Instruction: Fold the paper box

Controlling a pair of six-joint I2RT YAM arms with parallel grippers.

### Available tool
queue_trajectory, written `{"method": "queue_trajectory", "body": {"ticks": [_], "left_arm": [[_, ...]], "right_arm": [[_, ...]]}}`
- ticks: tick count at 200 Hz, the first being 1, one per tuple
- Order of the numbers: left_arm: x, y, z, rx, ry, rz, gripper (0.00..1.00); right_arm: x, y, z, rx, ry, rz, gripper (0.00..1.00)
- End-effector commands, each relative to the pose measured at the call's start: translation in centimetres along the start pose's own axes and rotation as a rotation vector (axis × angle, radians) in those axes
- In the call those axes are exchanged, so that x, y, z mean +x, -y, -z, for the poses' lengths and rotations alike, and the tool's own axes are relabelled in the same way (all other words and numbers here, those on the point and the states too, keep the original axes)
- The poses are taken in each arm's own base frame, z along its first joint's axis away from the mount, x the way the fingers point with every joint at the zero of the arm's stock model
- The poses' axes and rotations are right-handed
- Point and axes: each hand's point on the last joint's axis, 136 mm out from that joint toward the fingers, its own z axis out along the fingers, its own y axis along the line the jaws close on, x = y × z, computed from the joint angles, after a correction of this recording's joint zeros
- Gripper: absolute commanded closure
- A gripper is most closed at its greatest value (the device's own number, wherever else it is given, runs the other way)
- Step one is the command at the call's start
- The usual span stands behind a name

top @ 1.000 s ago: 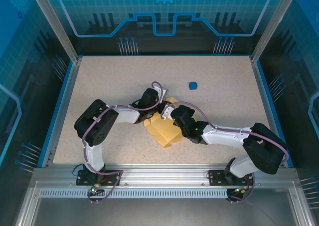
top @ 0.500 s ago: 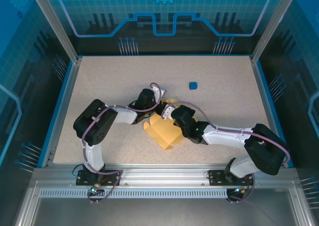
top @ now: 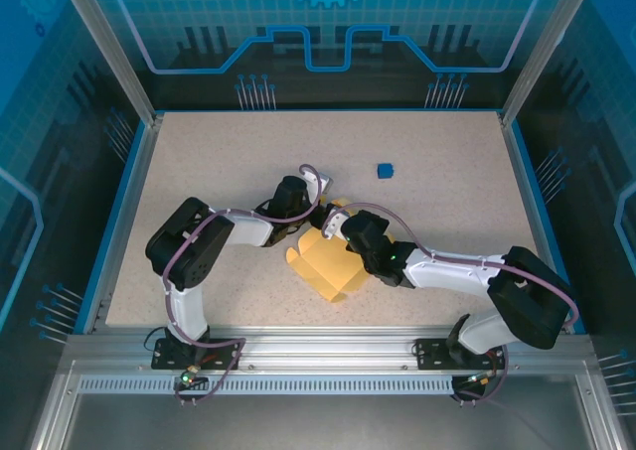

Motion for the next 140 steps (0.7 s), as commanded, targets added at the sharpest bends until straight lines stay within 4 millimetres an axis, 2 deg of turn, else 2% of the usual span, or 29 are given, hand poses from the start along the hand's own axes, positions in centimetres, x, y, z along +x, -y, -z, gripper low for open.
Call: {"method": "queue_trajectory", "body": {"ticks": [1,44,90,121,140], "left_arm": [[-4.0,-0.3,1.0,-0.01,0.109,-0.002,0.33],[-4.6,-0.6,0.8,-0.024,0.126,0.052,0.44],[-4.5,-2.8,0.8,-0.138,0.137,0.18,0.6],[-4.1,-3.0,0.8,-0.155,0.12,0.166,0.62],[-4.0,-2.2,1.0,-0.116,0.114,0.112,0.59]], "right_arm": [[1.0,-1.8,0.2,-0.082,-0.015,0.03,1.0],[0.7,-2.8,0.2,-0.126,0.0,0.038,1.0],[0.4,-3.4,0.1,-0.145,0.005,0.049,1.0],[0.3,-3.0,0.1,-0.129,0.005,0.038,1.0],[0.3,-1.9,0.0,-0.106,-0.003,0.005,1.0]]}}
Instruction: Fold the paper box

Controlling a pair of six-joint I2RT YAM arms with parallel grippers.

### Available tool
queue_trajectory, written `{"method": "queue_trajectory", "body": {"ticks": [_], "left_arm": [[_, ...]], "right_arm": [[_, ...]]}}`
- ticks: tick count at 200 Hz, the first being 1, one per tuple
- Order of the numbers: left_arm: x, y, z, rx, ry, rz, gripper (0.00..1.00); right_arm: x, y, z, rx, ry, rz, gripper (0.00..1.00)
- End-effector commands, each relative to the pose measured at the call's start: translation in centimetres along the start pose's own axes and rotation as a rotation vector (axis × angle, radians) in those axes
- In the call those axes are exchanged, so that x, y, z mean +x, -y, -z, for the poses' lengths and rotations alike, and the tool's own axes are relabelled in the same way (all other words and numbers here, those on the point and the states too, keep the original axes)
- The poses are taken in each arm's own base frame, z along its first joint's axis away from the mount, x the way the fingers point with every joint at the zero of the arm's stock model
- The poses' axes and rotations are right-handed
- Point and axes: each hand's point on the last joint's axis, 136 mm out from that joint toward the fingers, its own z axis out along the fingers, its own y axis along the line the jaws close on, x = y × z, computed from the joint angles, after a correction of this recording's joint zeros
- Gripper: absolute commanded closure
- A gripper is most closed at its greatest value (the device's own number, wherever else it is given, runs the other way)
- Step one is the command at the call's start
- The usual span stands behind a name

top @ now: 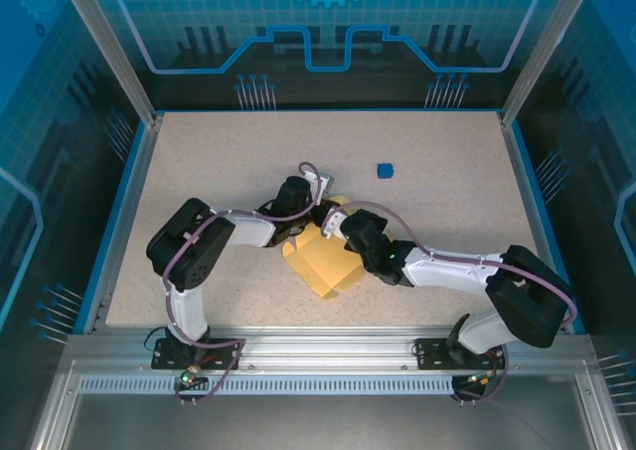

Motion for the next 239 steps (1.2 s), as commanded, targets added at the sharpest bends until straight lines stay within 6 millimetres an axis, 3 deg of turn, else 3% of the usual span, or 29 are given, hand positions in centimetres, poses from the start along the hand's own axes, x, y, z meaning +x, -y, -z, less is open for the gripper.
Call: {"method": "queue_trajectory", "body": {"ticks": [1,48,97,169,239], "left_arm": [[-4.1,-2.6,1.2,-0.117,0.125,-0.013,0.58],[-2.0,-0.9,2.2,-0.023,0.052,-0.131,0.4],[0.7,0.2,2.8,0.057,-0.037,-0.162,0.27],[3.4,-0.3,1.5,0.067,-0.166,-0.169,0.26],[3.4,-0.5,-0.7,0.043,-0.189,-0.195,0.33]], "right_arm": [[0.8,-1.6,0.2,-0.085,-0.019,0.016,1.0],[0.7,1.3,0.4,-0.04,-0.025,-0.083,1.0],[0.5,2.0,0.3,-0.035,-0.028,-0.105,1.0],[0.6,2.3,0.6,-0.039,-0.024,-0.135,1.0],[1.0,1.8,0.5,-0.053,-0.033,-0.148,1.0]]}}
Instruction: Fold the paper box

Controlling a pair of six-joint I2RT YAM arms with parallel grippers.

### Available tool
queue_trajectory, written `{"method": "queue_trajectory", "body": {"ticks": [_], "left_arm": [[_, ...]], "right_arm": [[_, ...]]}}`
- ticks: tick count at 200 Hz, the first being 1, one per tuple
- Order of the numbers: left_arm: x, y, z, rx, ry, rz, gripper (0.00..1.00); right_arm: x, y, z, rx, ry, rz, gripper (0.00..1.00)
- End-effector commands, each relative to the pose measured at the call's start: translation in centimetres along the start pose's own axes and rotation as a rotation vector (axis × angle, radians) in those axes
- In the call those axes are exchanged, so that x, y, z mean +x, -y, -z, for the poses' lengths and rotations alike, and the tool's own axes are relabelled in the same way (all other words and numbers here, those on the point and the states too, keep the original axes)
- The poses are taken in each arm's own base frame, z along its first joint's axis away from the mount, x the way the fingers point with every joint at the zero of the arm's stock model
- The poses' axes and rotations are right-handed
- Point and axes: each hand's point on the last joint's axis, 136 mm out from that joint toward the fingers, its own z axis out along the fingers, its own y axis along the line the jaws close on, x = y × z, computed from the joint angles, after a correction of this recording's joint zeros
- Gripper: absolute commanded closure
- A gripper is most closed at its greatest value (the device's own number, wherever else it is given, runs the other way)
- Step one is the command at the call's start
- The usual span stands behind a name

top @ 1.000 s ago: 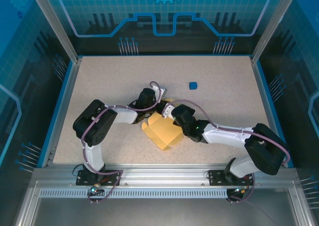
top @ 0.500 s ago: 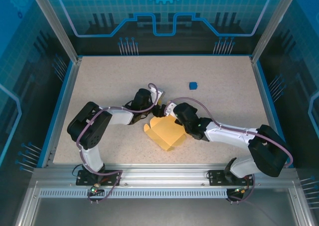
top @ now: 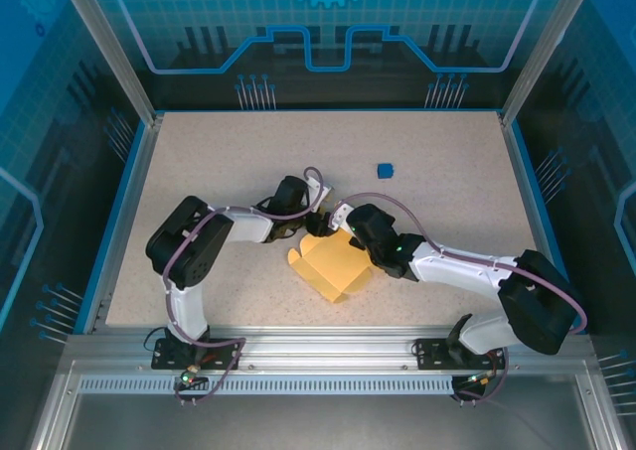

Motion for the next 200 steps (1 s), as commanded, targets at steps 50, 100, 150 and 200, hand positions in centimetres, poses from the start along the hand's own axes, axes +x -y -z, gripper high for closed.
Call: {"method": "queue_trajectory", "body": {"ticks": [50,100,150,200], "left_arm": [[-0.2,0.1,-2.0,-0.023,-0.03,-0.07,0.37],[0.8,-1.0,-2.4,-0.097,-0.046,-0.095,0.46],[-0.8,-2.9,-1.2,-0.228,0.047,-0.055,0.62],[-2.4,-3.8,-0.5,-0.288,0.132,0.055,0.69]], "right_arm": [[-0.1,0.4,0.1,-0.008,0.001,-0.043,1.0],[0.1,0.4,-0.1,-0.008,-0.004,-0.043,1.0],[0.2,0.1,-0.2,-0.016,-0.007,-0.052,1.0],[0.4,-0.4,-0.4,-0.029,-0.014,-0.066,1.0]]}}
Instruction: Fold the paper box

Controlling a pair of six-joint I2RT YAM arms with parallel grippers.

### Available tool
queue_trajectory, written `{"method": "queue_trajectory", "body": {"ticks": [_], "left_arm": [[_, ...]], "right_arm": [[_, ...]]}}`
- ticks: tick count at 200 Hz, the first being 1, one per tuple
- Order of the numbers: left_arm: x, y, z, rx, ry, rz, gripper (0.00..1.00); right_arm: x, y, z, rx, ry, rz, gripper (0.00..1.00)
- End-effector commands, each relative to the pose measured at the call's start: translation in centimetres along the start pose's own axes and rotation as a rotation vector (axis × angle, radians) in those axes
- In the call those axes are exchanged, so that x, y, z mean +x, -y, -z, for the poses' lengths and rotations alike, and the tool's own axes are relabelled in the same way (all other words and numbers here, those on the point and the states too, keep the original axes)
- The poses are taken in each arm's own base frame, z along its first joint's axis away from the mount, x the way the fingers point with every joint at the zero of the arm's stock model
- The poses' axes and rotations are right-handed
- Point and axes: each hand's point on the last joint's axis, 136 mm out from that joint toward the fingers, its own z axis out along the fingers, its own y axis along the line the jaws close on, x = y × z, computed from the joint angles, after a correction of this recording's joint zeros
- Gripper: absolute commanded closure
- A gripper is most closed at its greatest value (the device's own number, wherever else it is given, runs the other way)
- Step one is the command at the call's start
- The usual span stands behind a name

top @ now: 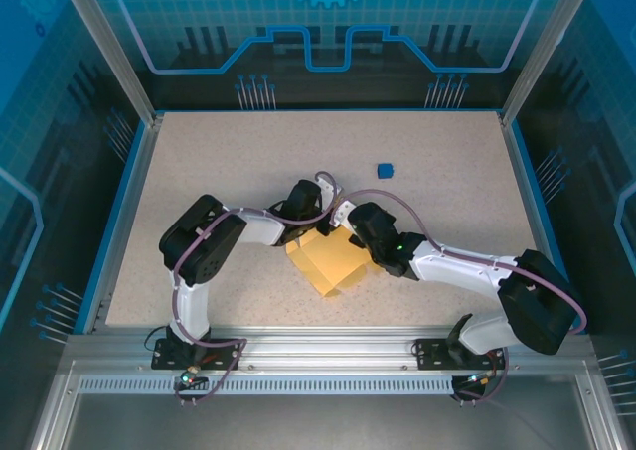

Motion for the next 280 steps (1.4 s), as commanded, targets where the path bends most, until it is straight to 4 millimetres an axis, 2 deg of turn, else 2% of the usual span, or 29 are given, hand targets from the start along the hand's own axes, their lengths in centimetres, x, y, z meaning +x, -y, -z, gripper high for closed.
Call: {"method": "queue_trajectory", "body": {"ticks": [1,28,64,132,239,280], "left_arm": [[-1.3,-3.5,0.9,-0.161,0.062,0.094,0.7],[-1.6,-2.8,1.3,-0.126,0.072,0.097,0.68],[-2.1,-0.8,2.1,-0.019,0.084,0.063,0.58],[-3.7,1.2,3.8,0.078,0.116,0.001,0.42],[-4.9,-0.2,1.8,0.006,0.124,0.023,0.58],[-4.5,-2.2,1.9,-0.104,0.119,0.051,0.67]], "right_arm": [[0.6,-0.6,-0.2,-0.025,-0.025,-0.008,1.0],[0.5,-0.6,-0.3,-0.02,-0.023,-0.007,1.0],[0.3,-0.3,-0.5,-0.013,-0.02,-0.01,1.0],[0.3,-0.3,-0.6,-0.015,-0.022,-0.01,1.0],[0.5,-1.0,-0.3,-0.045,-0.009,-0.018,1.0],[0.3,-0.7,-0.2,-0.038,0.0,-0.026,1.0]]}}
